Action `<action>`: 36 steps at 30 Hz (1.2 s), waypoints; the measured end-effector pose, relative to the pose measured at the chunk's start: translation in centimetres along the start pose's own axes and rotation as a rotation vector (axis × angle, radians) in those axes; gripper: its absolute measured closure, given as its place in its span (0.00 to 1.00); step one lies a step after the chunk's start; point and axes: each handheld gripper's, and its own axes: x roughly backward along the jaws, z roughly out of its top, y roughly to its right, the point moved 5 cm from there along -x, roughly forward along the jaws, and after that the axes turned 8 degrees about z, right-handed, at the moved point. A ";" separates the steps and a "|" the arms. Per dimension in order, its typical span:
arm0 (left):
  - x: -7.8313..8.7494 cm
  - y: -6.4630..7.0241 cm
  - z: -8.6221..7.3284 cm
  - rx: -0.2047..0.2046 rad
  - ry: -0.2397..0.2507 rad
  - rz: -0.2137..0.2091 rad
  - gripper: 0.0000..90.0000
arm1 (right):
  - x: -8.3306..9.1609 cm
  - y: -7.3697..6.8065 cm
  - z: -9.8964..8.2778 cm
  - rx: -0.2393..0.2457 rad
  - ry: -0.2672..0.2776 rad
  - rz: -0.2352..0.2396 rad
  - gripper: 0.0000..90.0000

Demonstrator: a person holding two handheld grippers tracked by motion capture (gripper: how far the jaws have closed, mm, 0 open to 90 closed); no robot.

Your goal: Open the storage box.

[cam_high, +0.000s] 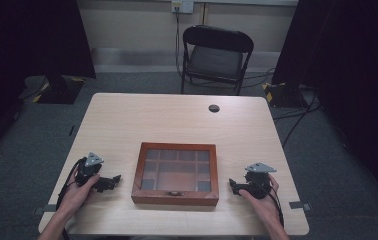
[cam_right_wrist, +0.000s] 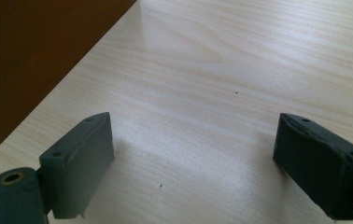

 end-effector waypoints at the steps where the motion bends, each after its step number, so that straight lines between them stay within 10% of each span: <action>1: 0.0 0.0 0.0 -0.001 -0.001 0.000 0.00 | 0.0 0.0 0.0 0.000 0.000 0.000 0.13; 21: 0.0 0.0 0.0 0.005 0.003 -0.001 0.00 | 1.7 -0.1 1.5 -0.060 -0.006 0.080 0.25; 36: -0.1 0.0 0.0 0.006 0.005 -0.001 0.00 | 3.5 -3.4 5.0 -0.011 0.076 0.251 0.45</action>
